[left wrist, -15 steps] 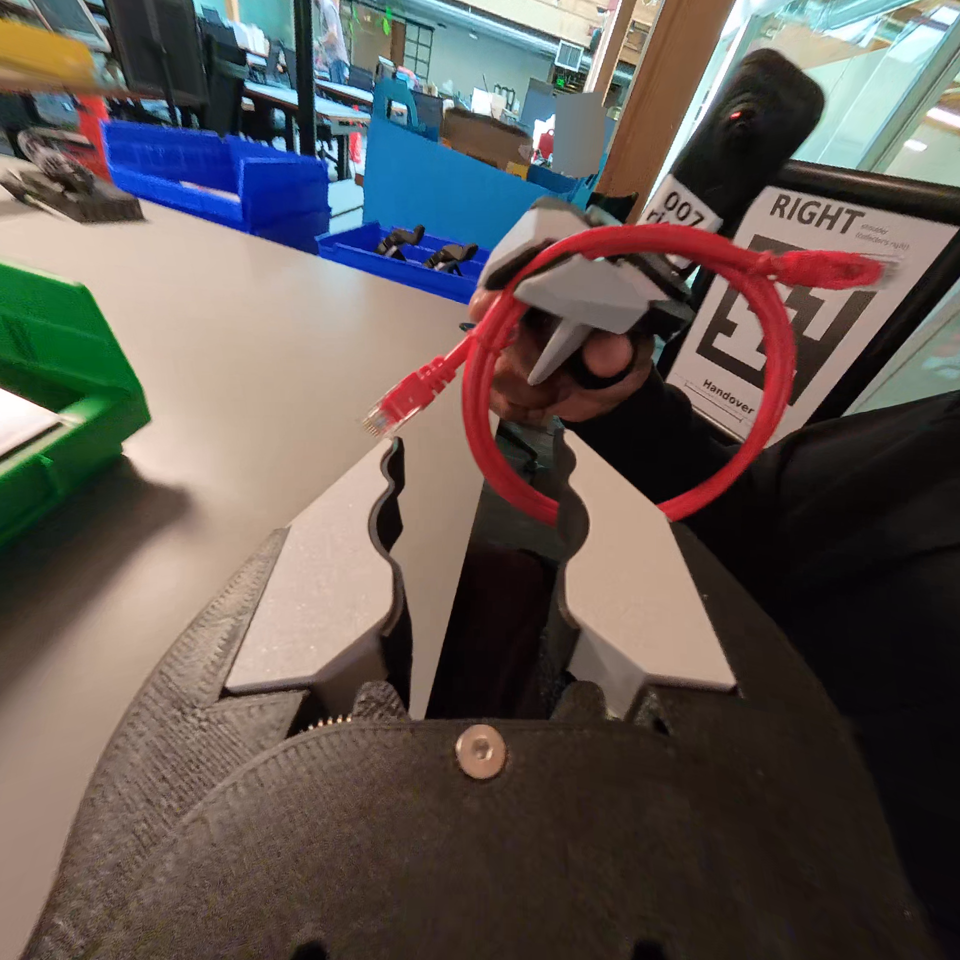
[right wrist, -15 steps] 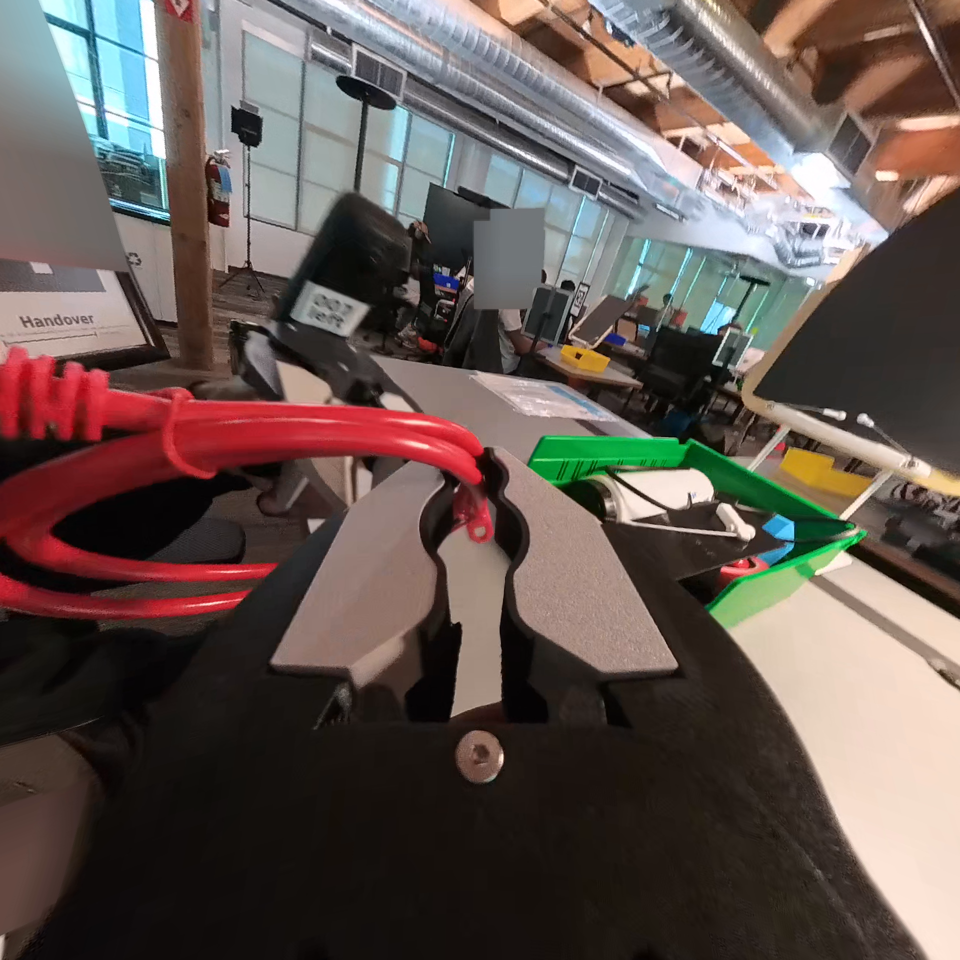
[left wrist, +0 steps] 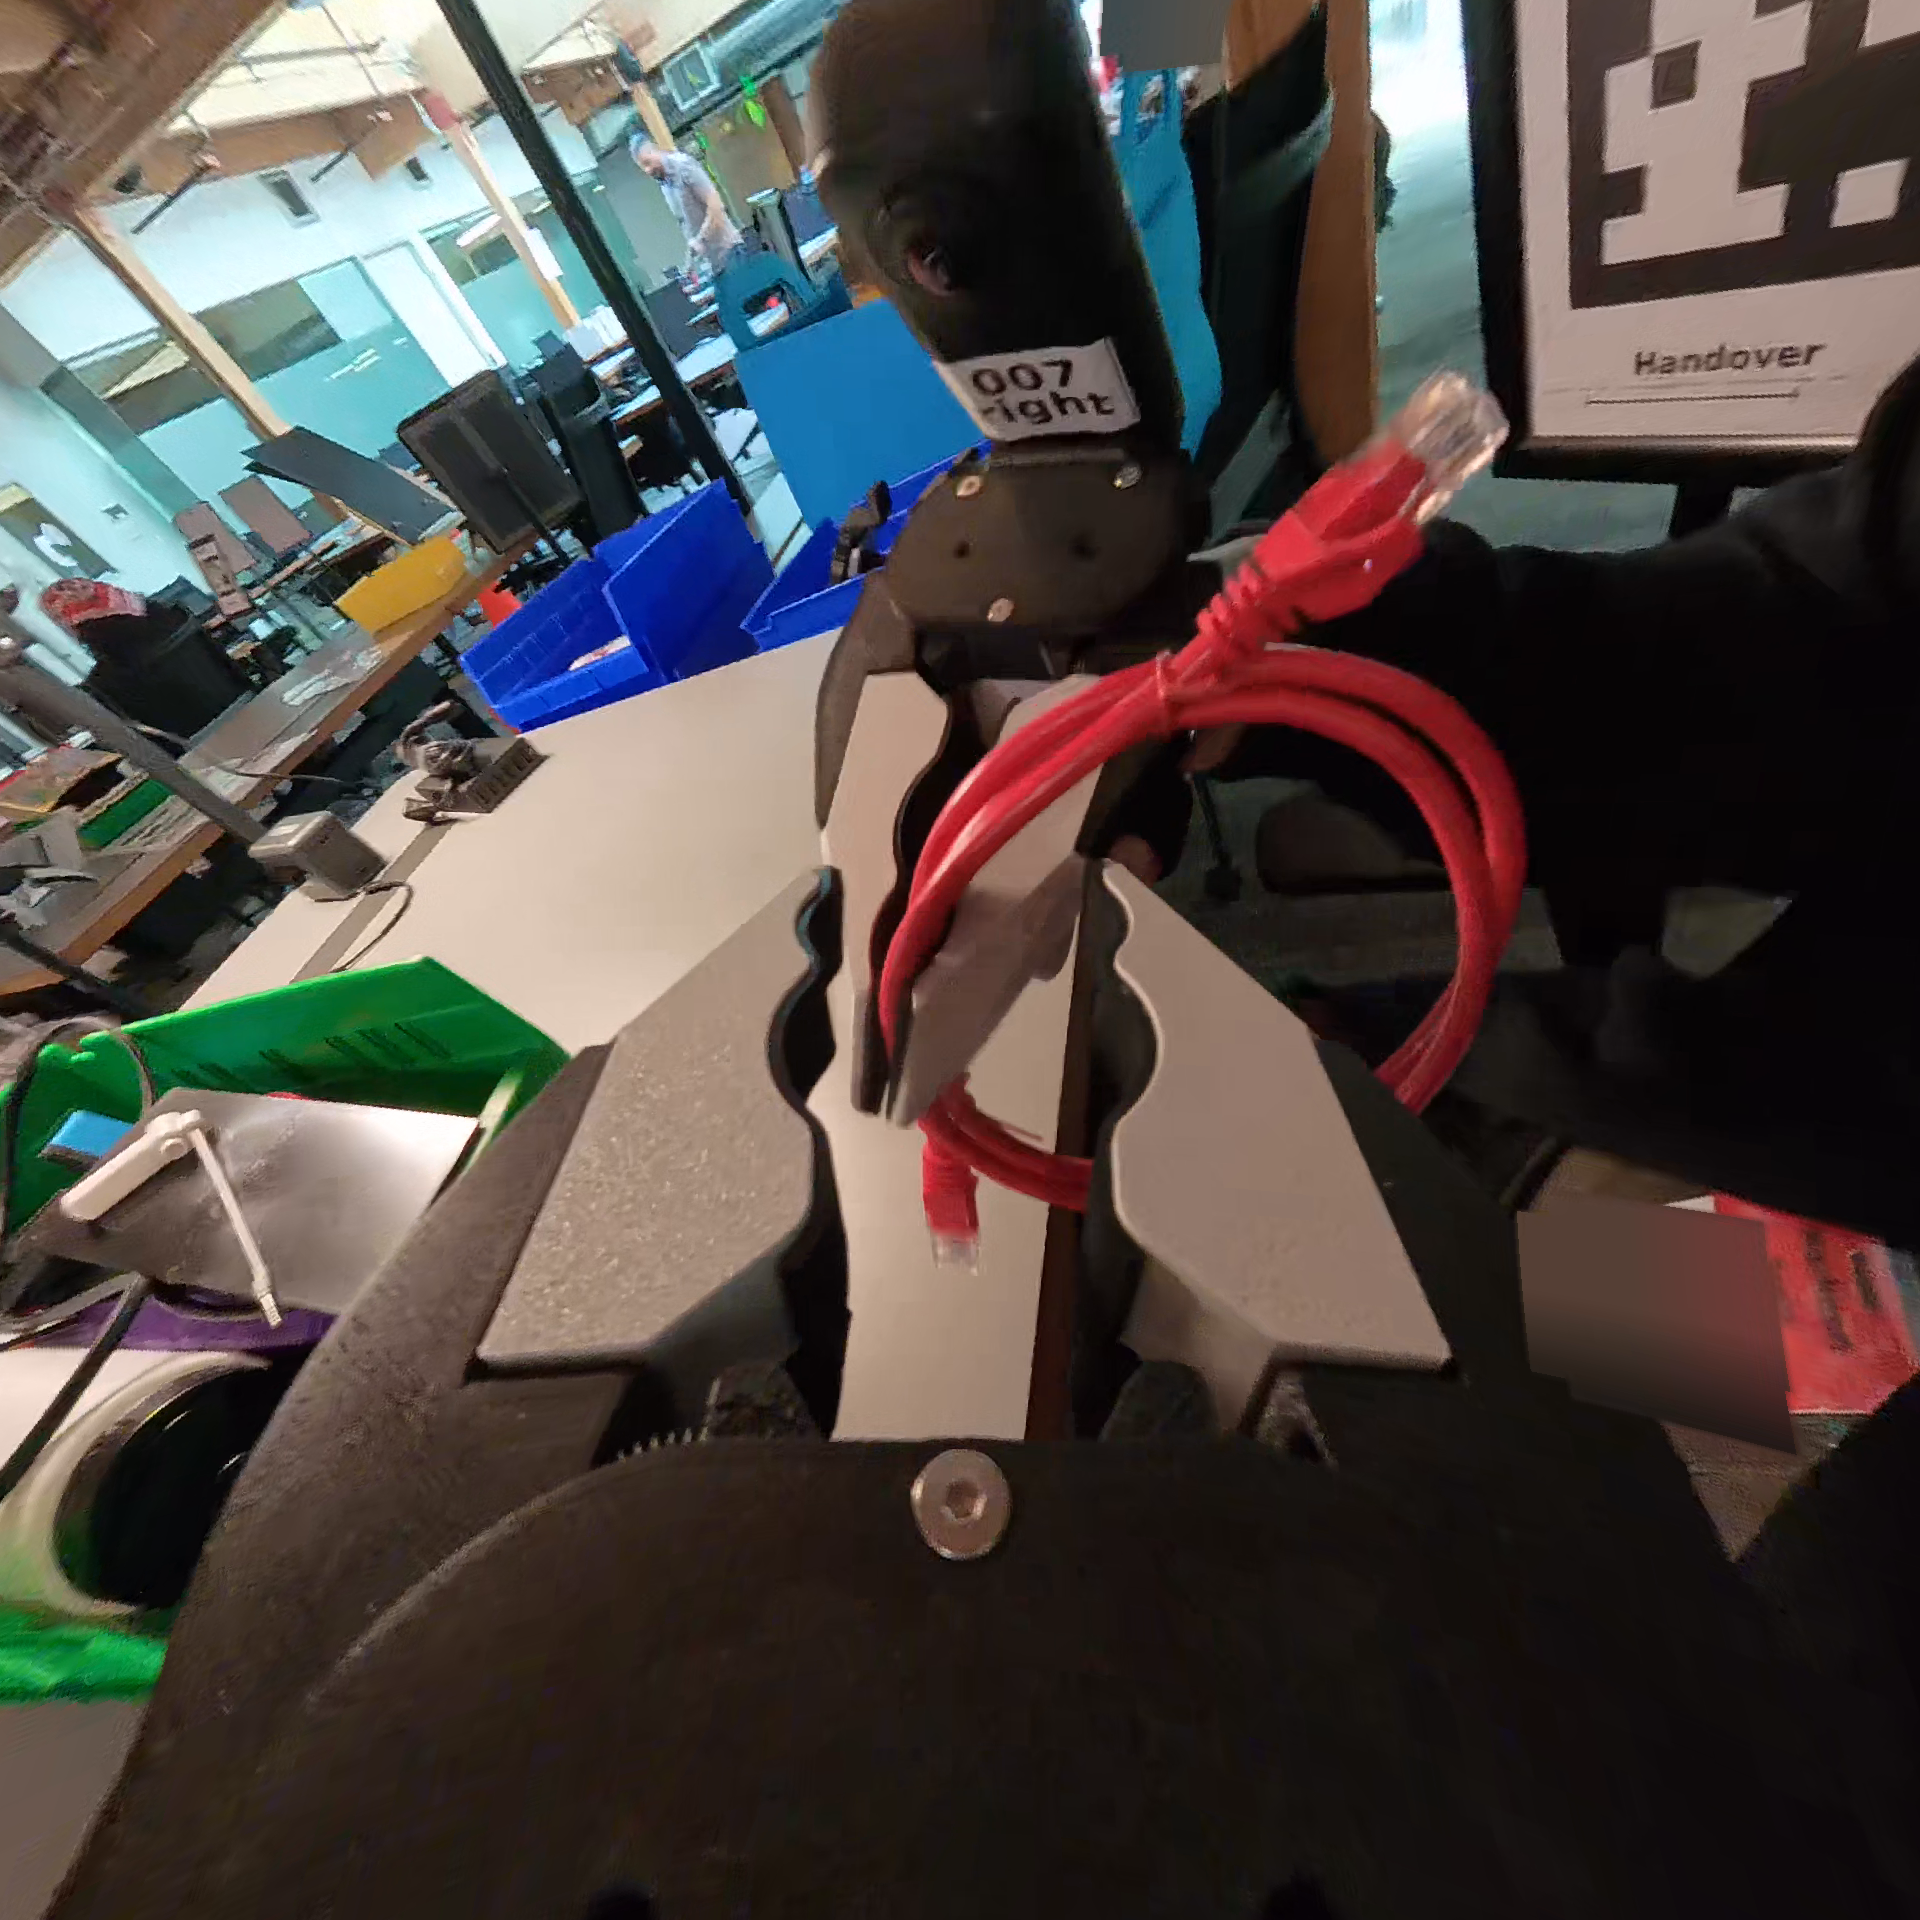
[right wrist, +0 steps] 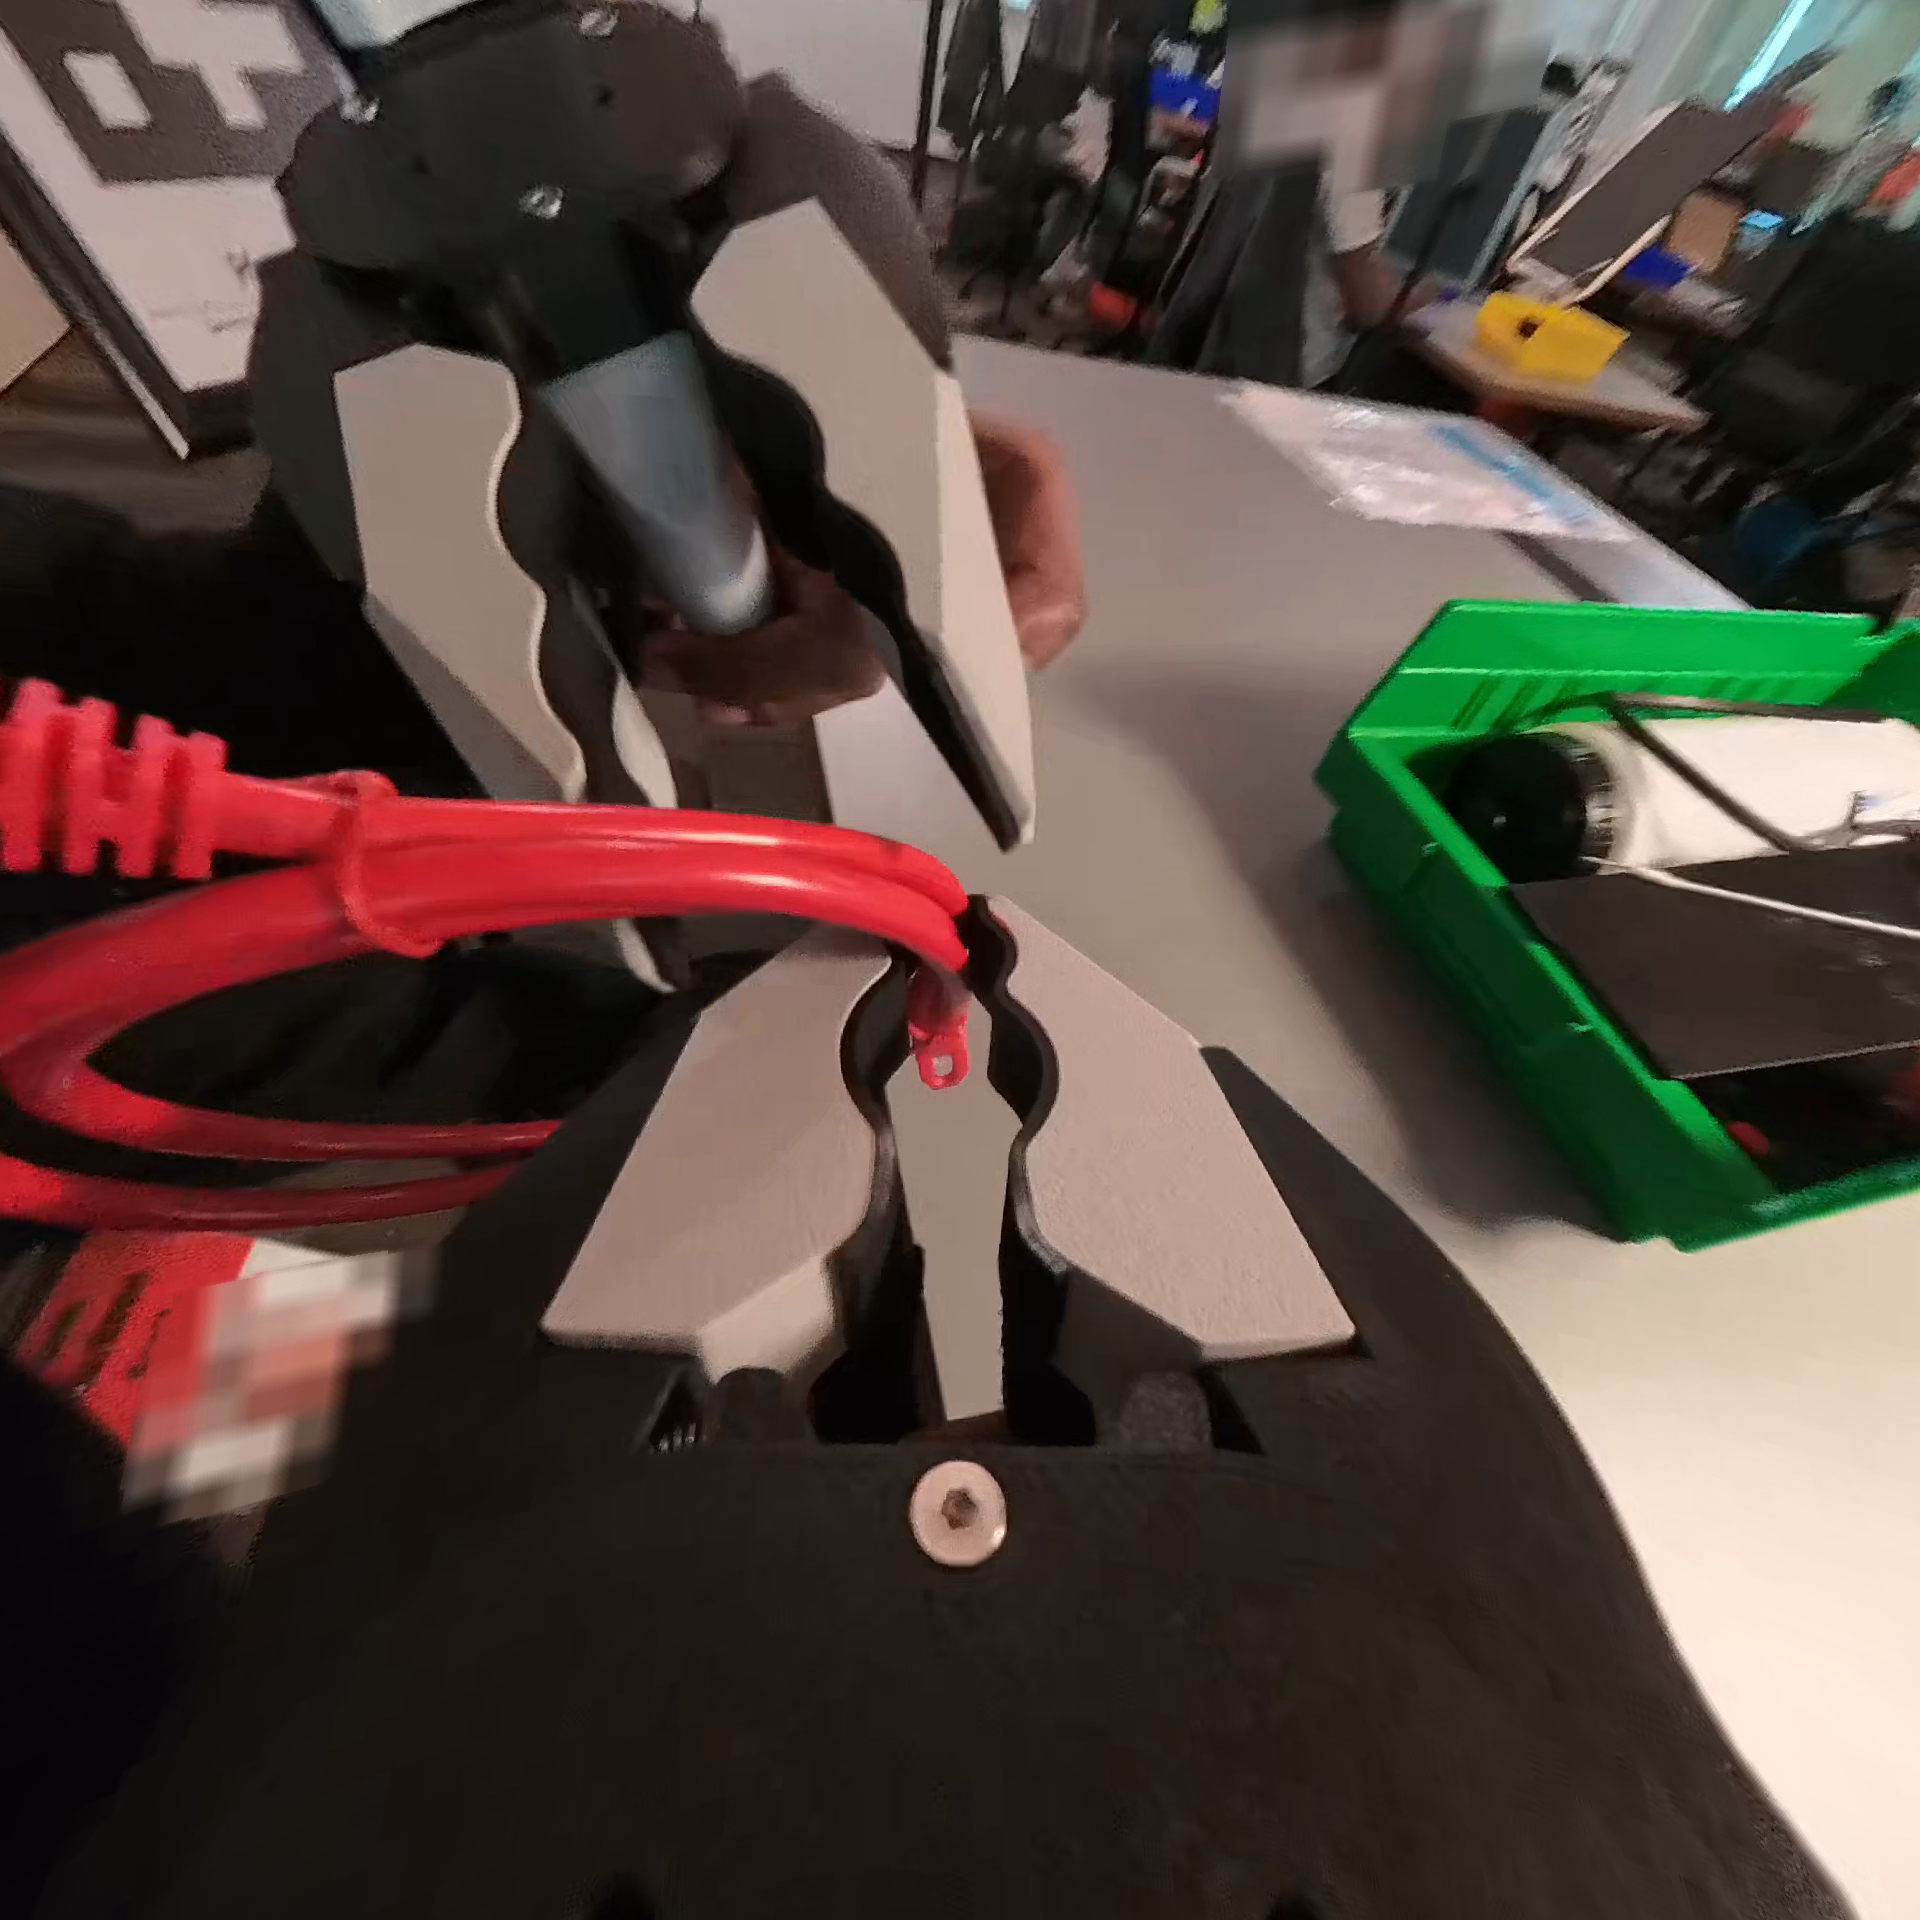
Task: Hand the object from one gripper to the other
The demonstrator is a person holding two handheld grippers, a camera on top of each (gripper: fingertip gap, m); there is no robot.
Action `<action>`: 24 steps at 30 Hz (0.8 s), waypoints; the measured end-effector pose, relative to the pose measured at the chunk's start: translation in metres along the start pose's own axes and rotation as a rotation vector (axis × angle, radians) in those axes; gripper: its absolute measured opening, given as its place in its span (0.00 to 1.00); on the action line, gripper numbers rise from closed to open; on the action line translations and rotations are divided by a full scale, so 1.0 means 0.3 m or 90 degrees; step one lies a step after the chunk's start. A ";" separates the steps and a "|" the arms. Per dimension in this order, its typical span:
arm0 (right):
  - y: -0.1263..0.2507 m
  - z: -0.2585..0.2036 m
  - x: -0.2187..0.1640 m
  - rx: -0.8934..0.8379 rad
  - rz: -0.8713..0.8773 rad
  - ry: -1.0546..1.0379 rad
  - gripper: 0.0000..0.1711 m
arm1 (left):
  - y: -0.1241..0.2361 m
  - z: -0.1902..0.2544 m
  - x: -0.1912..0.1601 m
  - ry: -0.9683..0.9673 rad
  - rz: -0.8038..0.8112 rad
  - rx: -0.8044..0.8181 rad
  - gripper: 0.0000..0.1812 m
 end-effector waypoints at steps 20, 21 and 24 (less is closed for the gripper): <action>0.092 0.078 0.060 -0.071 0.142 -0.046 0.17 | 0.040 -0.232 -0.018 0.380 0.225 0.002 0.06; 0.113 0.088 0.066 -0.088 0.160 -0.041 0.17 | 0.047 -0.251 -0.028 0.412 0.240 0.008 0.06; 0.163 0.111 0.082 -0.144 0.203 -0.017 0.17 | 0.047 -0.272 -0.051 0.491 0.263 -0.034 0.06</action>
Point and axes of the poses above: each gripper's, where its closed fingertips meet, y back along the fingers, x out of its top, z = x × y across the jaws, the point moved 3 cm from there along y, back along the fingers, and after that the axes turned 14 degrees about -z, right-handed, at the moved point
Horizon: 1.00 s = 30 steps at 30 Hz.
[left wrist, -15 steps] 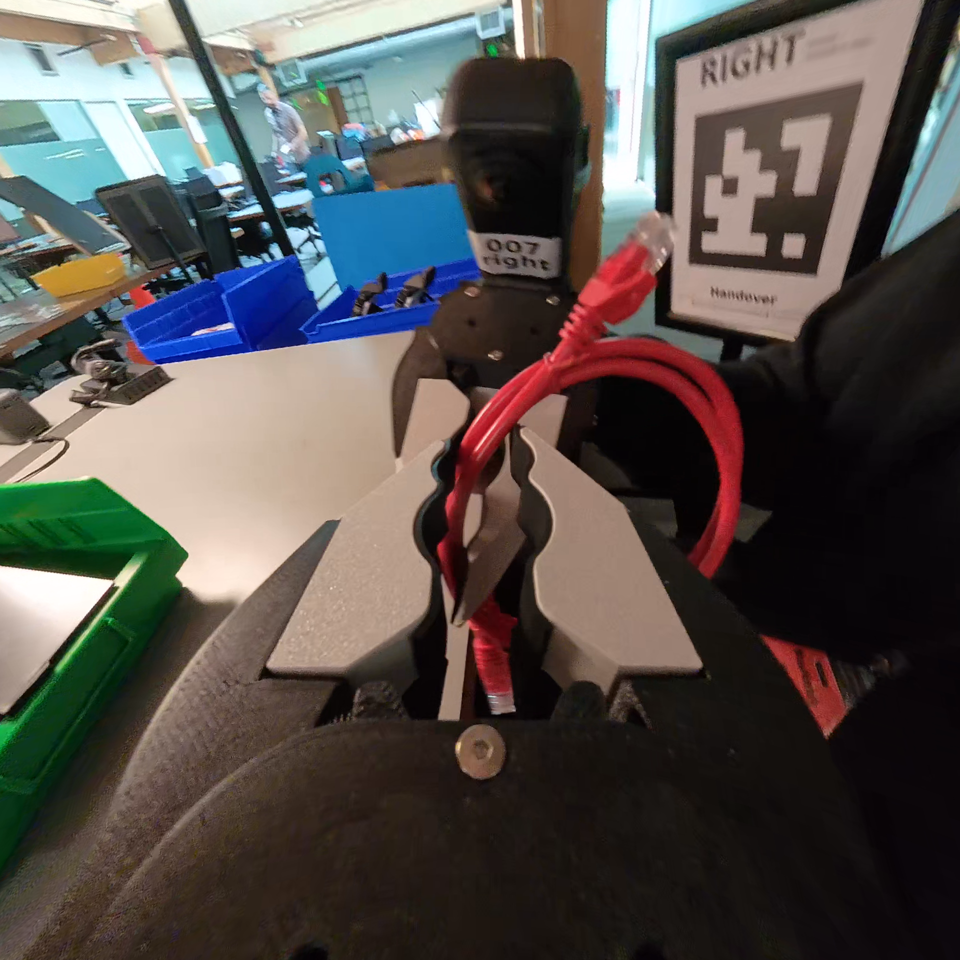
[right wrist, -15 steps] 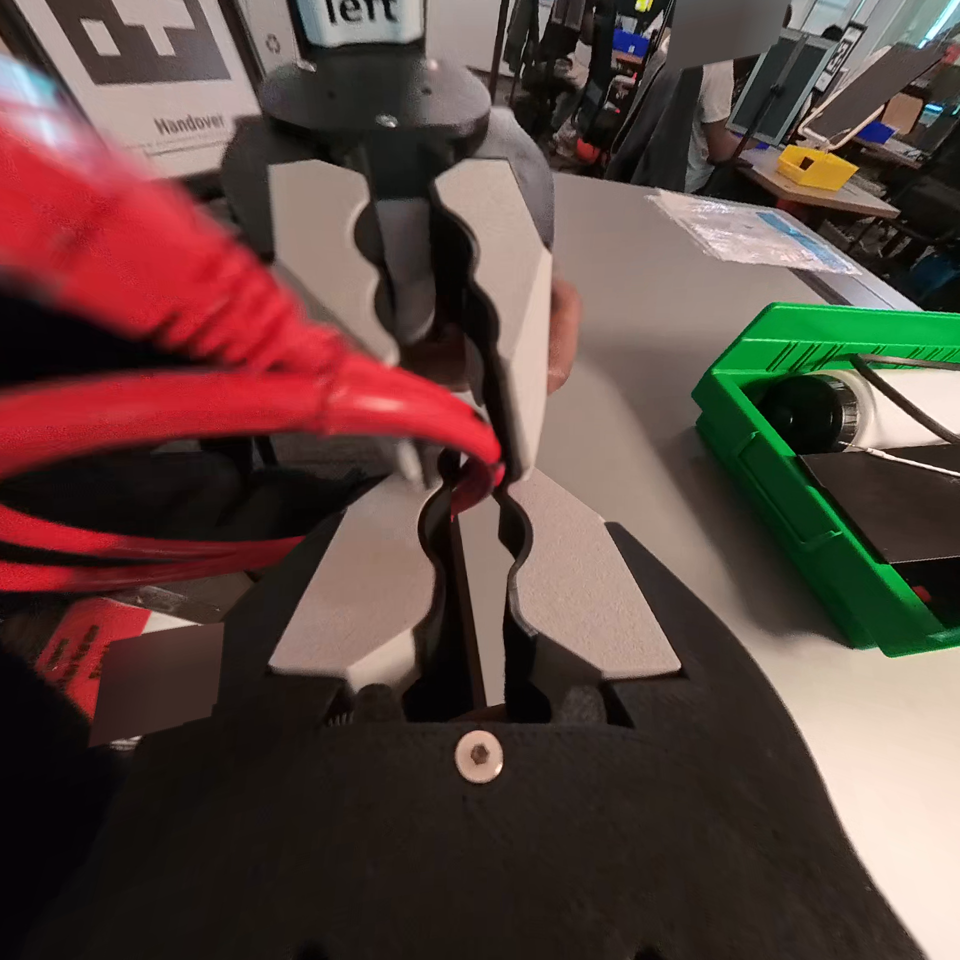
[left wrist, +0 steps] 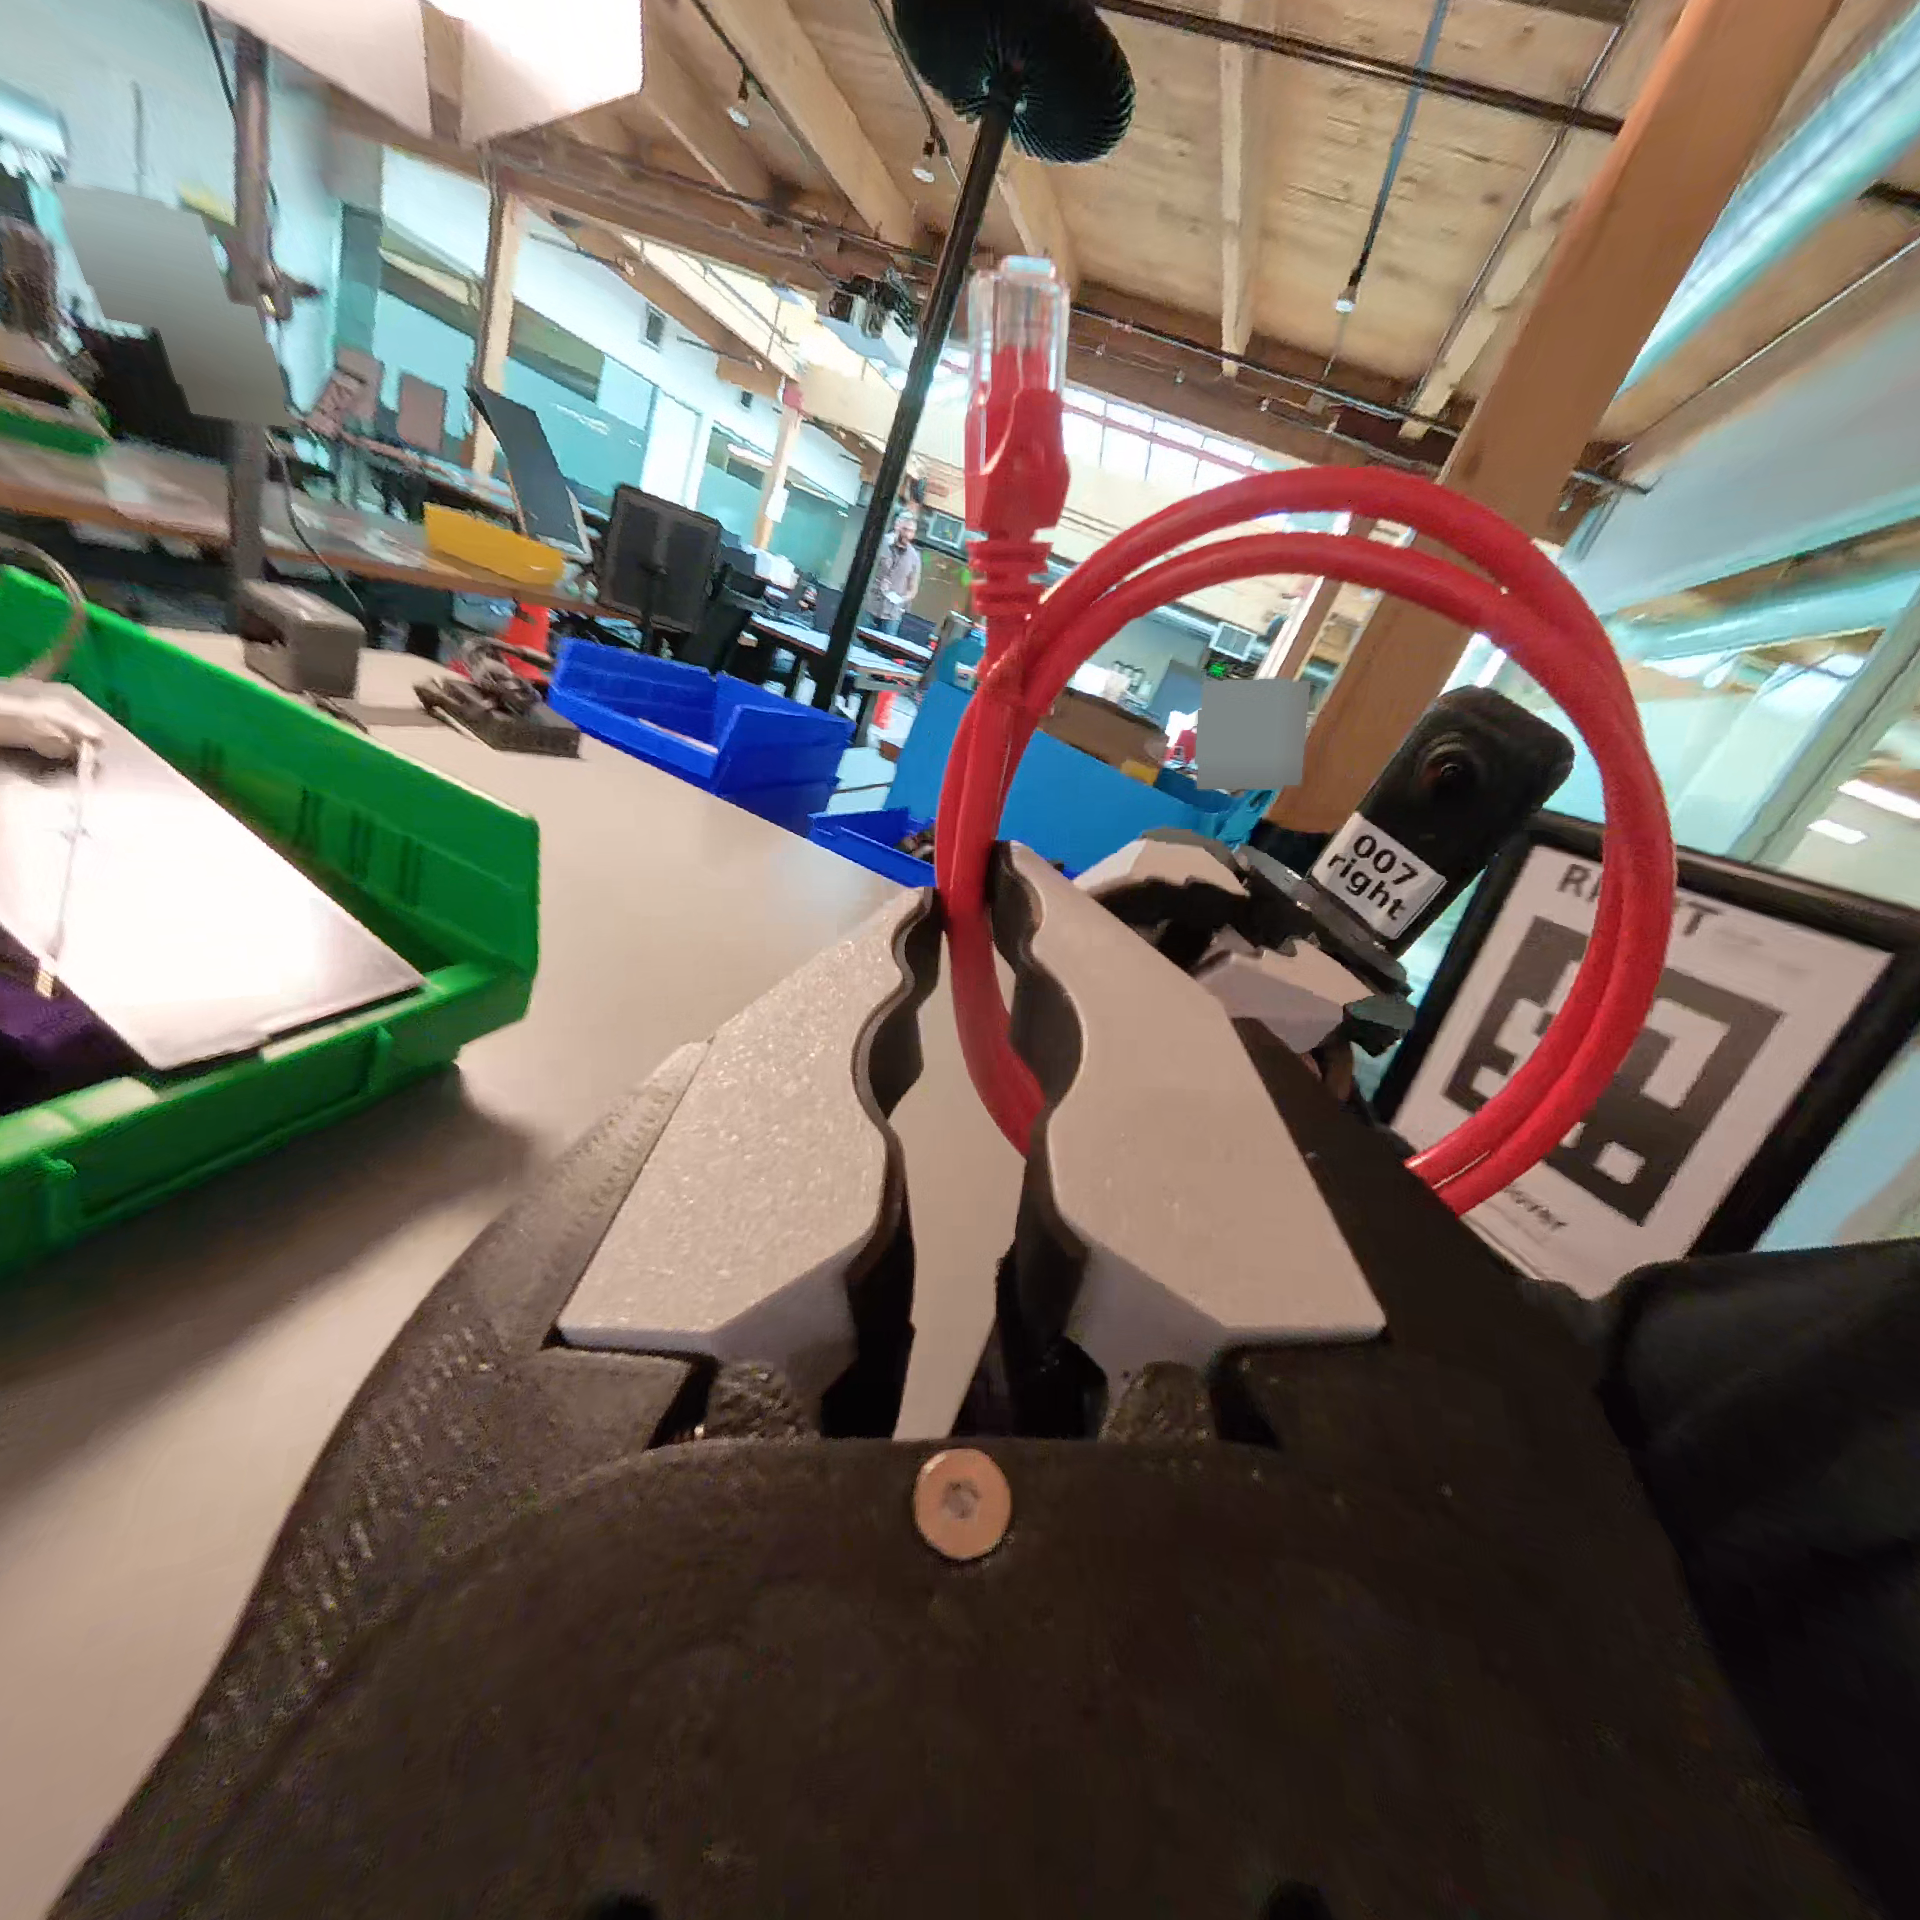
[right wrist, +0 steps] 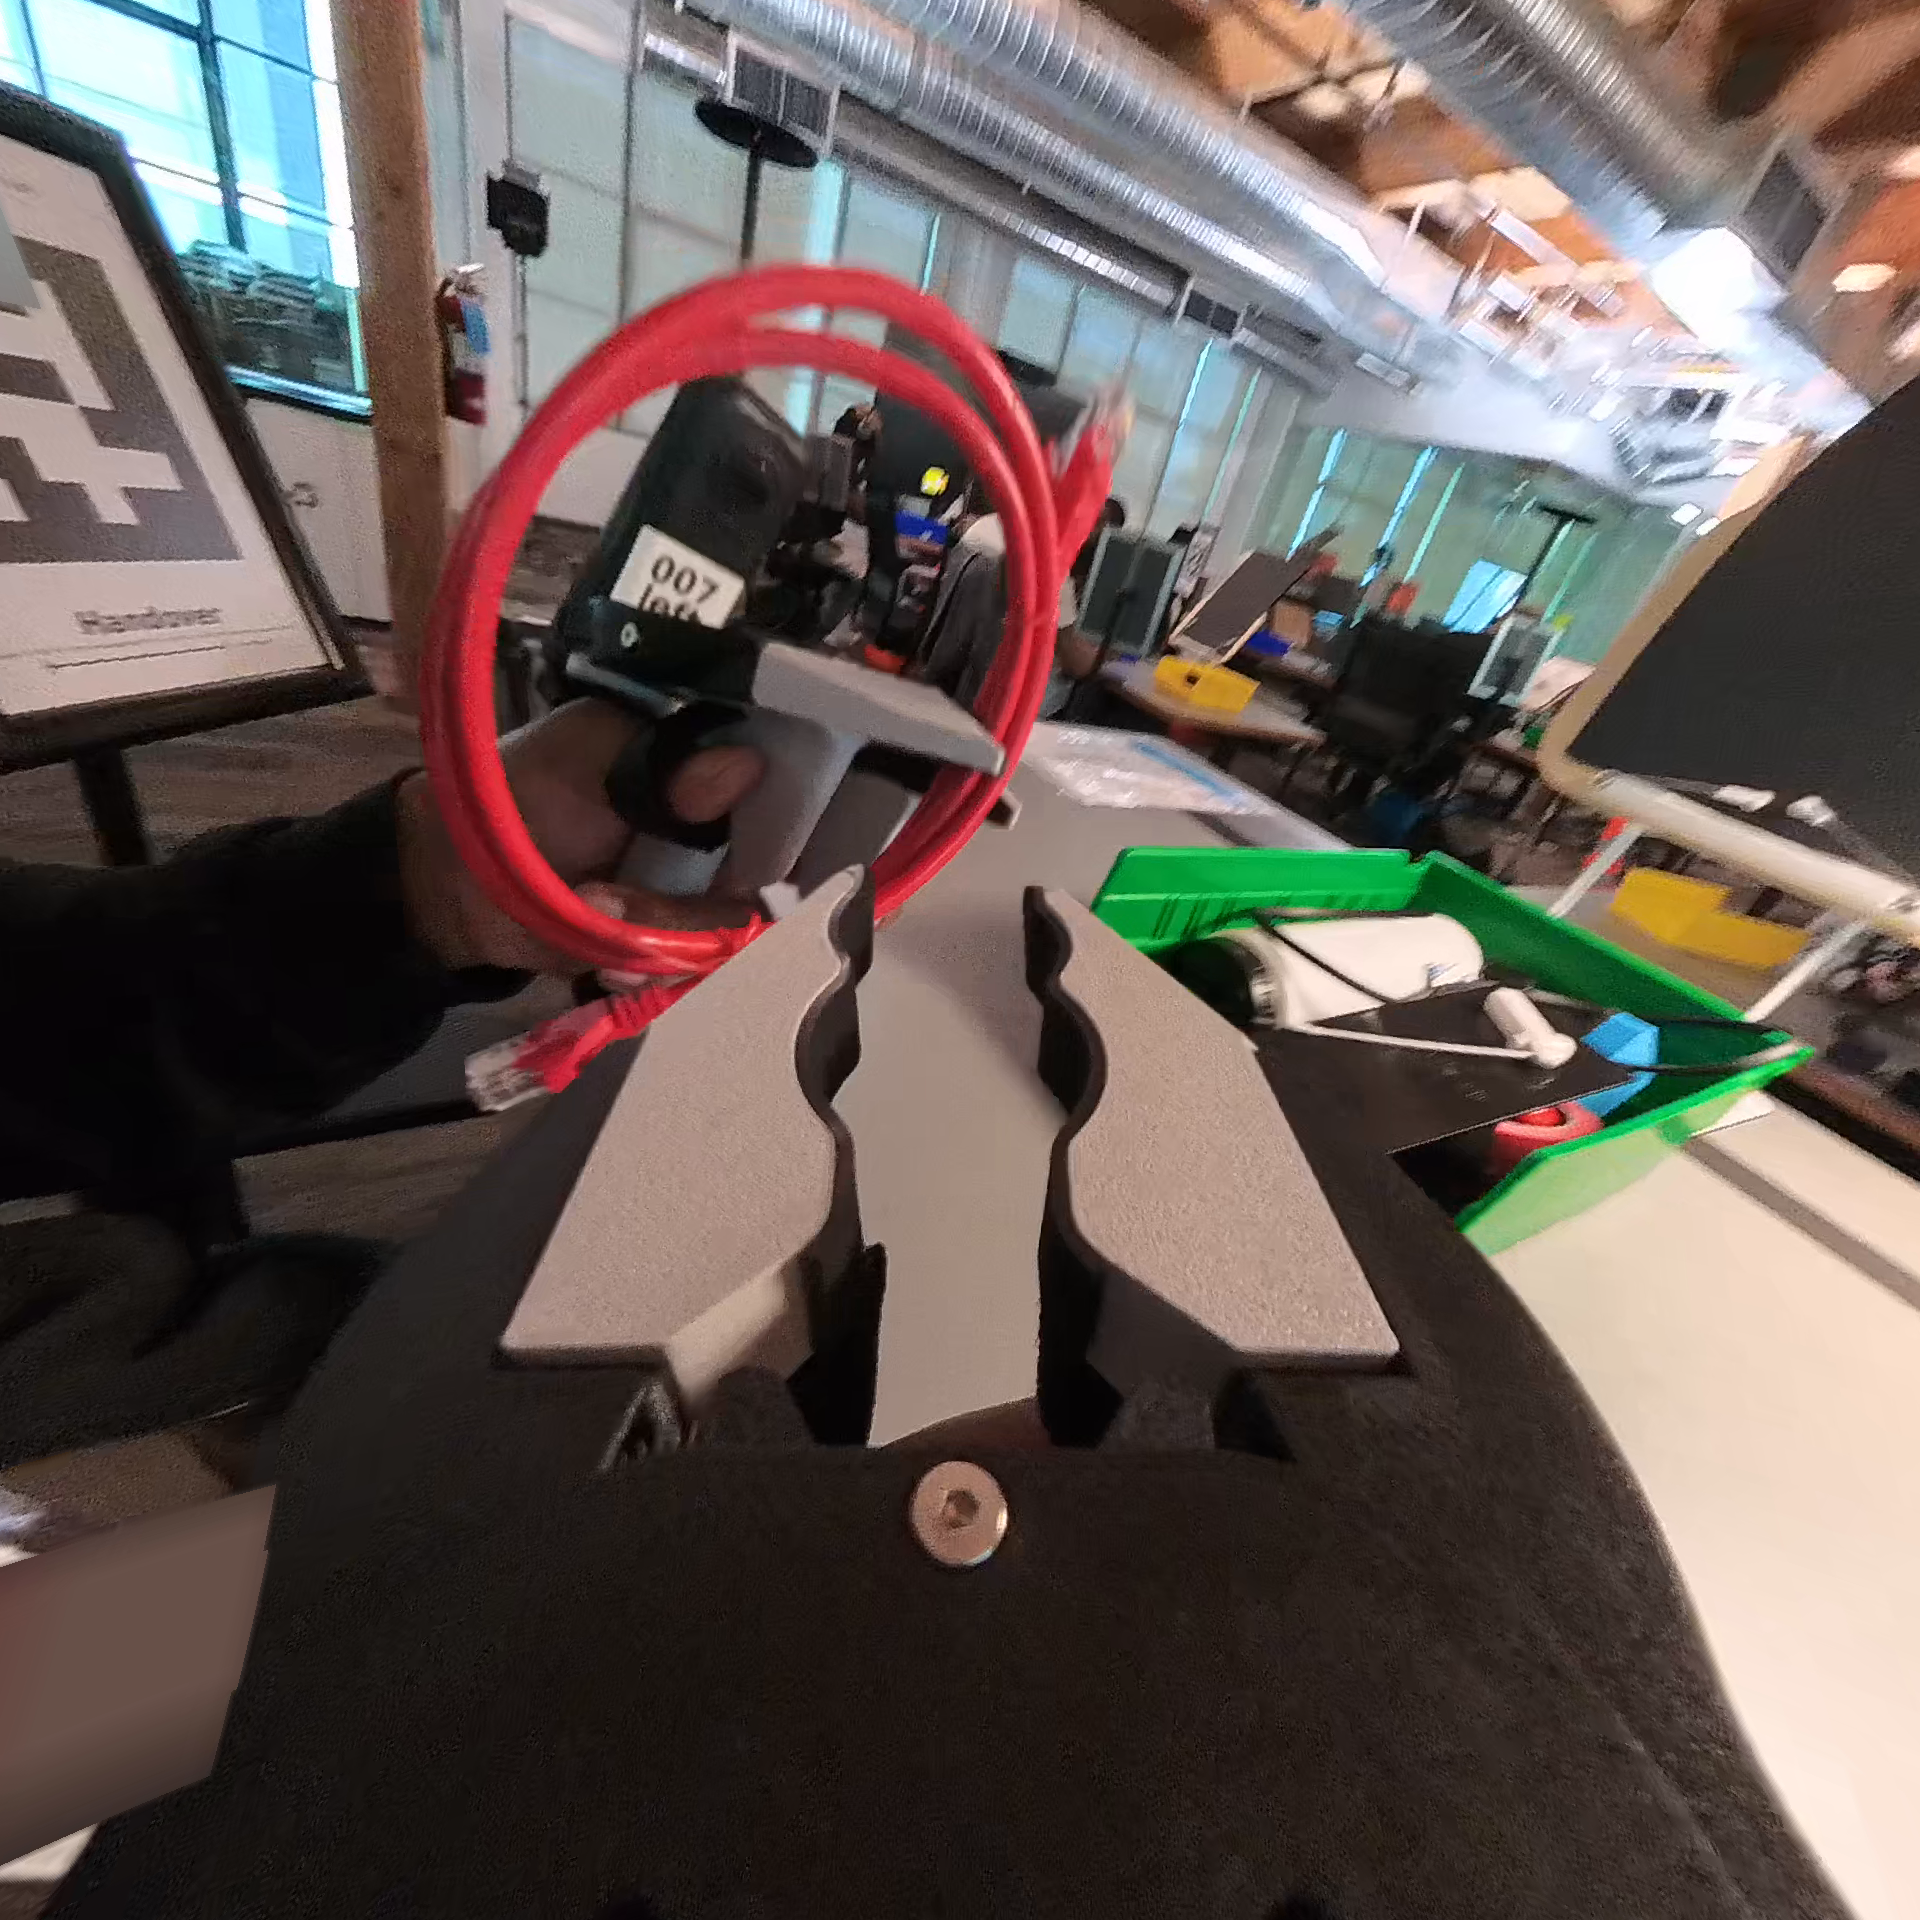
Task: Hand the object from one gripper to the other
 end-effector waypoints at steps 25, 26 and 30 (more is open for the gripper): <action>-0.008 0.040 -0.010 -0.134 -0.002 0.105 0.07 | -0.033 0.087 -0.057 -0.158 -0.107 -0.011 0.17; -0.017 0.034 -0.017 -0.118 -0.019 0.097 0.07 | -0.012 0.120 -0.039 -0.219 -0.084 -0.013 0.17; -0.066 -0.024 -0.059 -0.037 -0.100 0.081 0.07 | -0.004 0.197 -0.072 -0.443 -0.126 0.044 0.21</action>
Point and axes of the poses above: each gripper's, where its closed fingertips meet, y back along the fingers, x out of its top, z = x × y across the jaws, the point moved 3 cm from there along y, back along the fingers, and after that the axes turned 14 degrees about -z, right-handed, at the moved point
